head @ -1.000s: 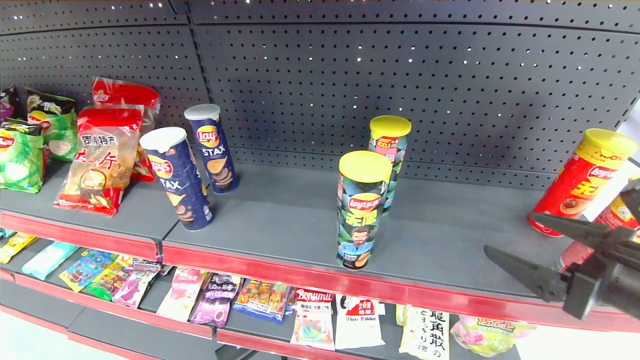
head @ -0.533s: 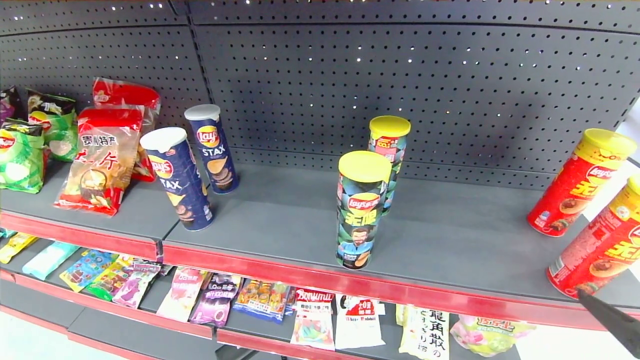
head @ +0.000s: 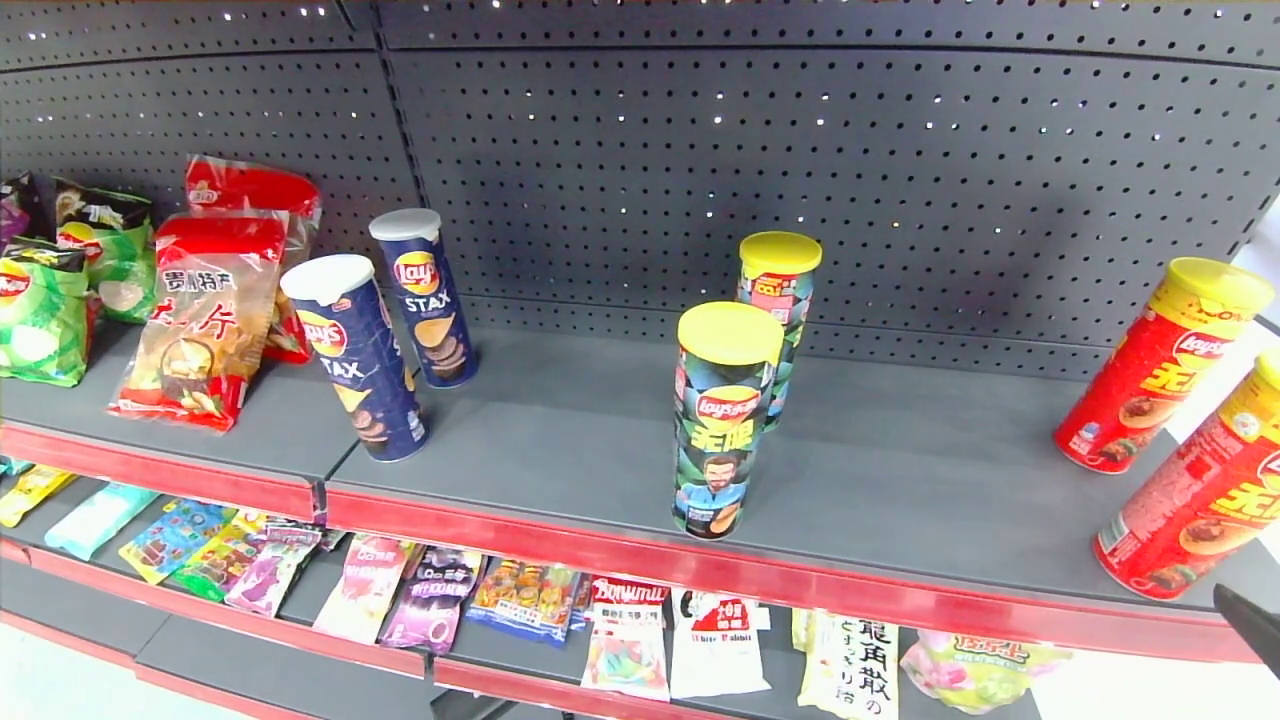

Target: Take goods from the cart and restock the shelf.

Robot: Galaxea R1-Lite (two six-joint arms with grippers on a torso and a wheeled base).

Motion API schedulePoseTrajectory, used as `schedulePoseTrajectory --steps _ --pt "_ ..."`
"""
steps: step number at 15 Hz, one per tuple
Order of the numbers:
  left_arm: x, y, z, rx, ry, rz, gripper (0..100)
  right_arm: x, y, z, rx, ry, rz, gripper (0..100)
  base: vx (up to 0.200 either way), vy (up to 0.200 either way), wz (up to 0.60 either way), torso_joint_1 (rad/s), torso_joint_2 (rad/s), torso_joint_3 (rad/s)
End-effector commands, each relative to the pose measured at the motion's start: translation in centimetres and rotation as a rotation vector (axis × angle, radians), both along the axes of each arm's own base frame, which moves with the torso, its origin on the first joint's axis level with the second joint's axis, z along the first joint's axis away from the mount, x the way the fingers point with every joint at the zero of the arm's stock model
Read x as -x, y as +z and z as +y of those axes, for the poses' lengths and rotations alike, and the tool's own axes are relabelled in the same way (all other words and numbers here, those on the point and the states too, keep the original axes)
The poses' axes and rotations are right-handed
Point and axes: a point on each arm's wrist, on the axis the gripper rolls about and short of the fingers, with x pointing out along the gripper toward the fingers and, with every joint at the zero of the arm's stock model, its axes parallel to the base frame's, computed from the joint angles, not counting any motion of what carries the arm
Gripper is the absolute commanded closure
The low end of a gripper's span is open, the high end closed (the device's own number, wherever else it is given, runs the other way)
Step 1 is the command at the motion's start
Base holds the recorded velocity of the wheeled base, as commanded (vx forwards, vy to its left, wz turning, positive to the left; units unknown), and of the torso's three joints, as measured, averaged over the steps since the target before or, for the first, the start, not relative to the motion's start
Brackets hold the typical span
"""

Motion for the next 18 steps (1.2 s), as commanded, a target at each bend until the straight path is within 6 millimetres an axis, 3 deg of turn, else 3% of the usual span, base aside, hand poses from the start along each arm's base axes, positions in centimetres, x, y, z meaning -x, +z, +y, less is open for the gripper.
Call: schedulePoseTrajectory --steps 1,3,12,14,18 --pt "0.0 0.0 0.0 -0.001 0.001 0.002 0 0.1 -0.3 0.0 0.009 0.004 0.01 0 0.0 0.0 0.0 0.0 0.0 0.0" --pt "0.0 0.0 0.0 -0.001 -0.001 0.002 0 0.1 -0.4 0.0 0.021 0.008 0.009 0 0.0 0.0 0.0 0.0 0.0 0.0" --pt "0.0 0.0 0.0 -0.002 -0.001 0.001 0 0.2 -0.4 0.0 0.02 0.013 0.008 0 0.0 0.0 -0.6 0.0 0.0 0.002" --pt "0.0 0.0 0.0 -0.004 0.001 0.001 0 0.3 -0.4 0.0 0.017 0.007 0.003 0 0.0 0.0 0.0 0.0 0.0 0.0" --pt "-0.5 0.1 -0.1 -0.009 0.003 0.066 0 2.8 -1.8 -0.3 -0.04 0.01 -0.106 0 0.0 0.0 0.0 0.0 0.0 0.0"
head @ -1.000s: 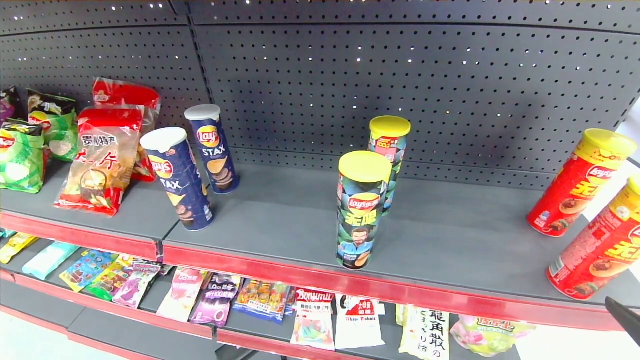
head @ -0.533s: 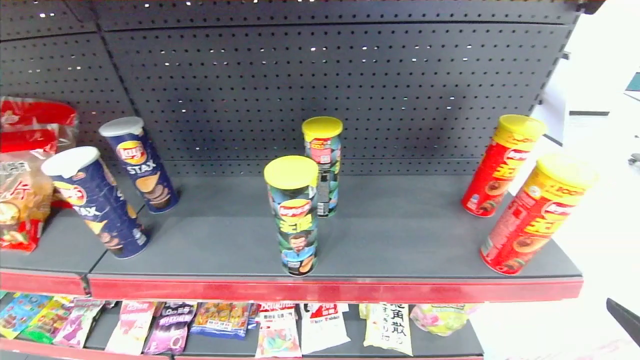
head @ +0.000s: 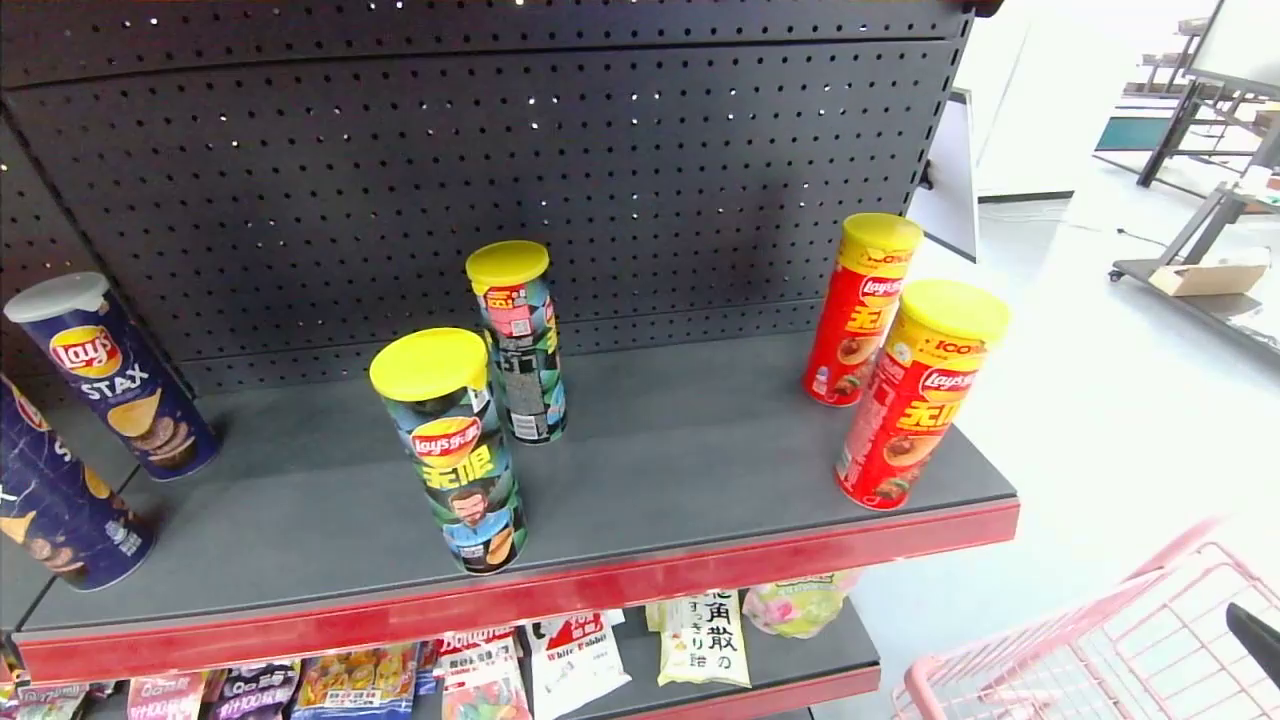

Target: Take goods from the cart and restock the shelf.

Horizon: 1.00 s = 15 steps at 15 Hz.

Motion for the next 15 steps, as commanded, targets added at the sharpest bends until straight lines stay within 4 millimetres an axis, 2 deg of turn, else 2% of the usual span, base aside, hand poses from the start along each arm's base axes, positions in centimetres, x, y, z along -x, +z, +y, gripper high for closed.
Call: schedulePoseTrajectory --steps 1,2,4,5,6,7,8,13,15 --pt "-0.5 0.1 -0.1 0.005 0.003 0.076 0 2.1 -1.7 0.0 -0.032 0.093 -0.077 0 0.0 0.0 0.0 0.0 0.0 0.0" --pt "-0.8 0.2 -0.2 0.015 0.003 0.108 0 2.9 -2.6 0.0 -0.049 0.183 -0.105 0 0.0 0.0 0.0 0.0 0.0 0.0" --pt "-1.0 0.2 -0.2 0.01 0.01 0.138 0 3.6 -3.4 -0.1 -0.053 0.196 -0.14 0 0.0 0.0 0.0 0.0 0.0 0.0" --pt "-1.3 1.7 -0.3 0.033 0.013 0.118 0 3.8 -3.9 -0.1 -0.052 0.18 -0.142 0 0.0 0.0 0.0 0.0 0.0 0.0" --pt "-3.2 6.5 -0.6 0.156 0.036 0.134 0 4.4 -5.0 -0.2 -0.055 0.19 -0.174 0 0.0 0.0 0.0 0.0 0.0 0.0" --pt "-4.2 8.4 -0.9 0.207 0.042 0.144 0 4.7 -5.8 -0.2 -0.053 0.198 -0.187 0 0.0 0.0 0.0 0.0 0.0 0.0" --pt "-6.6 10.9 -1.4 0.177 0.036 0.177 0 4.9 -7.0 -0.2 -0.058 0.214 -0.158 0 0.0 0.0 0.0 0.0 0.0 0.0" --pt "-13.2 9.7 -2.5 0.034 0.134 0.387 0 5.0 -7.0 -0.2 -0.057 0.218 -0.144 0 0.0 0.0 0.0 0.0 0.0 0.0" --pt "-14.4 8.9 -2.6 0.001 0.173 0.447 0 5.0 -7.0 -0.2 -0.061 0.232 -0.145 0 0.0 0.0 0.0 0.0 0.0 0.0"
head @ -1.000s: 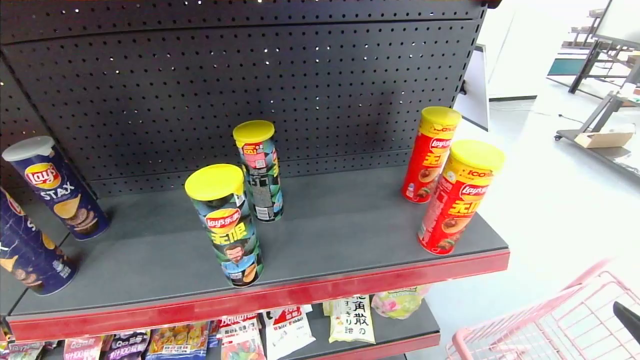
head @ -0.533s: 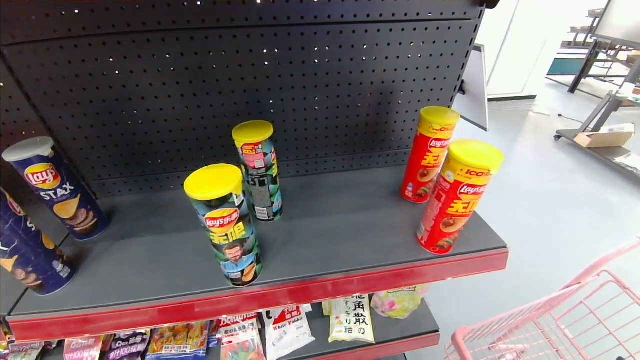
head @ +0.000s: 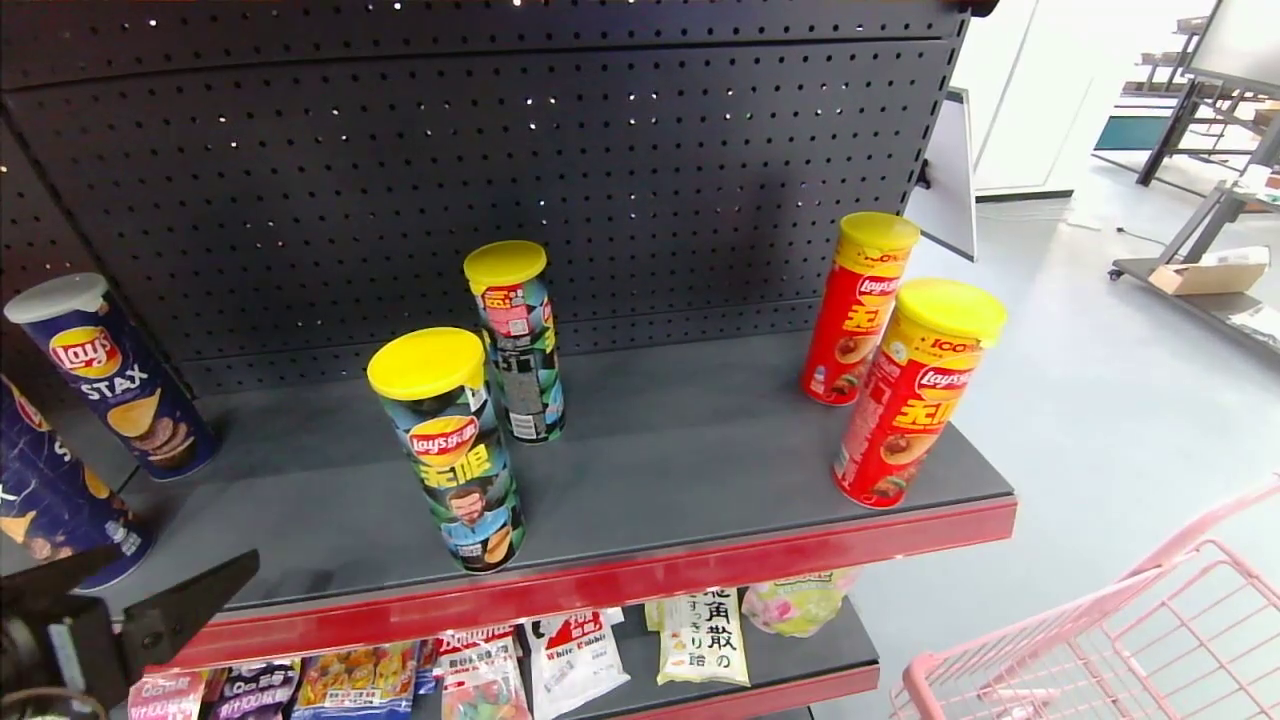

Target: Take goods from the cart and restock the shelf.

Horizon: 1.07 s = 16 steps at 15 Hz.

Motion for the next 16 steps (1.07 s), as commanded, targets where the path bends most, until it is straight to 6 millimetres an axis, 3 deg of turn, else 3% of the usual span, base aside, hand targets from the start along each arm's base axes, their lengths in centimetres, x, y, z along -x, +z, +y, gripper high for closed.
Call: schedulePoseTrajectory --steps 1,7,16 --pt "-3.3 -1.6 -0.6 -0.049 0.025 0.156 0 0.0 0.0 0.0 0.0 0.002 -0.003 0 0.0 0.0 0.0 0.0 0.0 0.0" --pt "-5.2 -3.2 -1.1 -0.062 0.005 0.266 0 0.0 0.0 0.0 -0.015 0.0 -0.001 0 0.0 0.0 0.0 0.0 0.0 0.0" --pt "-7.4 -4.0 -1.9 -0.046 -0.057 0.335 0 0.0 0.0 0.0 -0.015 0.002 -0.001 0 0.0 0.0 0.0 0.0 0.0 0.0"
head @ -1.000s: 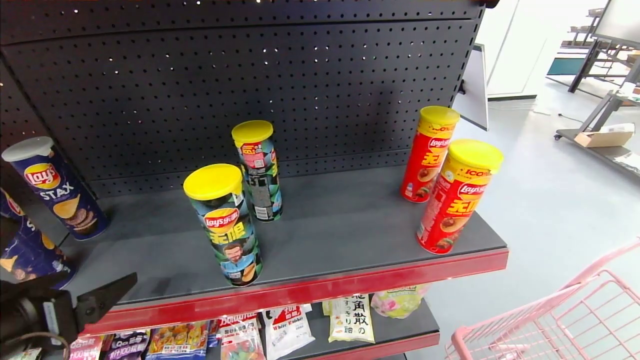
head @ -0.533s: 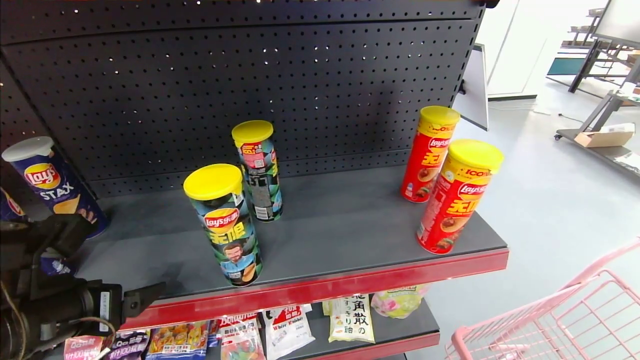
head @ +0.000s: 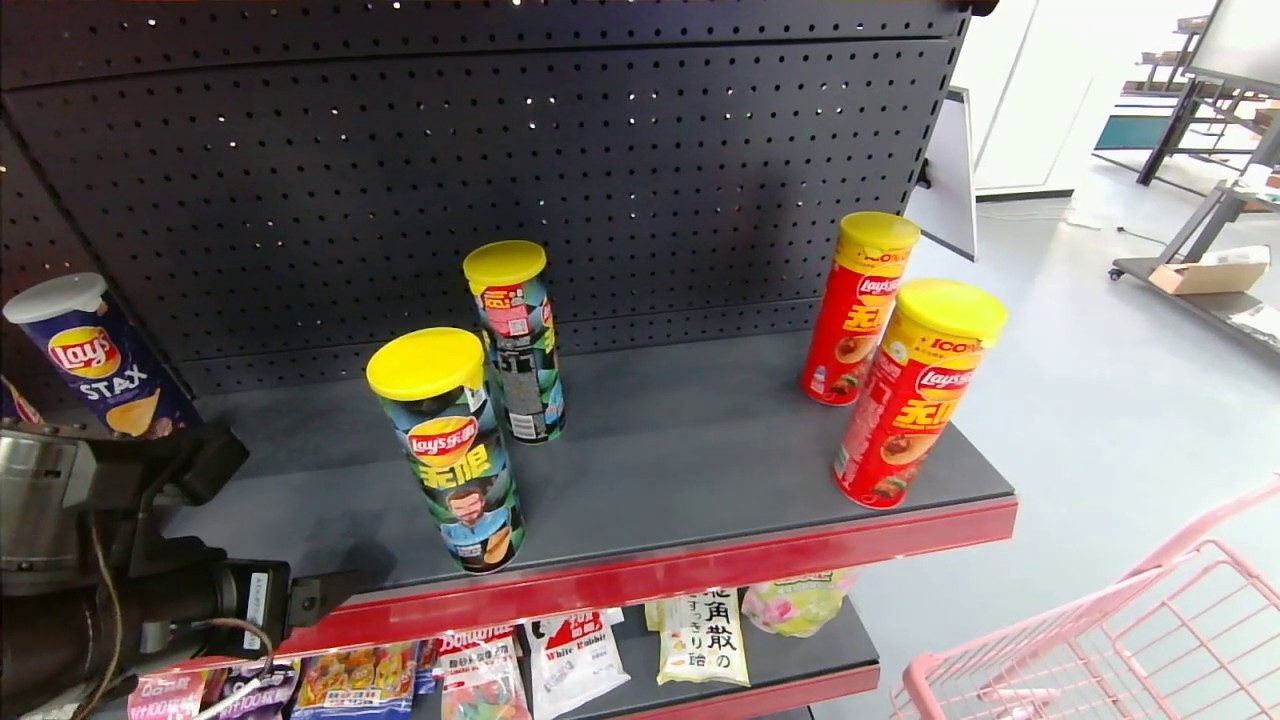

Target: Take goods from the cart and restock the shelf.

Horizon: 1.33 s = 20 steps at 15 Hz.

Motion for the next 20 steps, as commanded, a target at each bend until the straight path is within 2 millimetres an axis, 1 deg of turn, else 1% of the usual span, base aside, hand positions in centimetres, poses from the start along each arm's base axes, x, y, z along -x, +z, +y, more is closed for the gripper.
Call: schedulePoseTrajectory --steps 1,5,7,11,20 --pt "-0.6 -0.2 -0.6 -0.002 -0.021 0.008 0 0.0 0.1 0.0 0.001 0.002 0.002 0 0.0 0.0 0.0 0.0 0.0 0.0" --pt "-1.0 -0.7 -1.4 -0.004 -0.063 0.028 0 0.0 0.1 0.0 0.001 0.002 0.002 0 0.0 0.0 0.0 0.0 0.0 0.0" --pt "-1.5 -0.8 -1.6 -0.003 -0.062 0.026 0 0.0 0.0 0.0 0.001 0.0 0.004 0 0.0 0.0 0.0 0.0 0.0 0.0" --pt "-3.3 -1.4 -2.1 -0.005 -0.063 0.01 0 0.0 0.1 0.0 0.001 -0.001 0.002 0 0.0 0.0 0.0 0.0 0.0 0.0" --pt "-4.6 -1.5 -2.4 -0.007 -0.061 0.013 0 0.0 0.0 0.0 0.001 -0.001 0.004 0 0.0 0.0 0.0 0.0 0.0 0.0"
